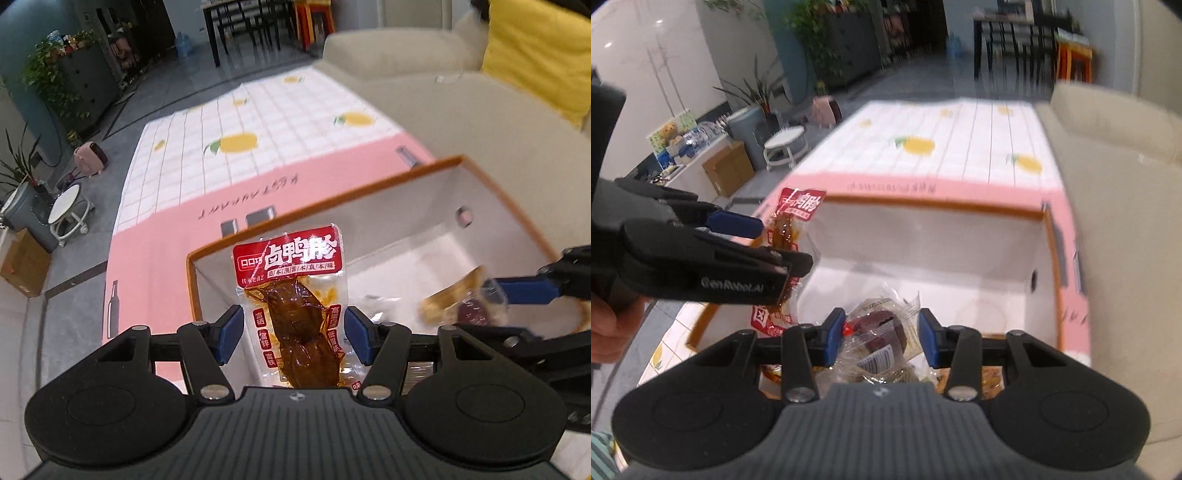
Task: Organize snacks
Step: 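Carry the duck packet and red-ball bag into the orange box and open both tools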
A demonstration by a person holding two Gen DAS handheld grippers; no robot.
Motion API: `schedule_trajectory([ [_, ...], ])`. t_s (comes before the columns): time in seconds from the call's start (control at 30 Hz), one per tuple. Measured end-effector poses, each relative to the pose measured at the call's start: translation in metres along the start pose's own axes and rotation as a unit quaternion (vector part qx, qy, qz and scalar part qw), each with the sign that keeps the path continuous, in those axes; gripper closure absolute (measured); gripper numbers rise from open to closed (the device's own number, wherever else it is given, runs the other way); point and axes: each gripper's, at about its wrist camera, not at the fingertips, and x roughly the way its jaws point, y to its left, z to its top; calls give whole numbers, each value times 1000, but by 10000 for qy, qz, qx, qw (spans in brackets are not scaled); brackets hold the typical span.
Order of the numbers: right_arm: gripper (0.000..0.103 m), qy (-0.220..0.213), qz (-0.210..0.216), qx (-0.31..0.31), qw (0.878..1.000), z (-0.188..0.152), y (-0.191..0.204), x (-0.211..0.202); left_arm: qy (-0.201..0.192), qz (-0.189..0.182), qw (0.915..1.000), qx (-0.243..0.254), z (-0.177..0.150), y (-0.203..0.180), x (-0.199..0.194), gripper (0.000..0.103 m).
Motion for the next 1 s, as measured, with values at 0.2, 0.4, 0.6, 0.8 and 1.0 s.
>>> schedule_trajectory([
  [0.2, 62, 426, -132, 161, 9989, 11, -8, 35, 279, 240, 9987, 364, 3, -3, 31, 35],
  [0.4, 62, 774, -379, 180, 9961, 12, -7, 56, 394, 446, 9964, 597, 4, -10, 52, 34],
  [0.6, 61, 993, -459, 137, 9939, 11, -7, 68, 475, 531, 9953, 652, 2, -13, 63, 33],
  [0.8, 57, 1004, -502, 249, 9934, 13, -8, 69, 459, 386, 9976, 339, 3, -6, 62, 30],
  [1.0, 50, 1009, -549, 216, 9931, 13, -5, 67, 321, 320, 9984, 329, 1, -5, 50, 29],
])
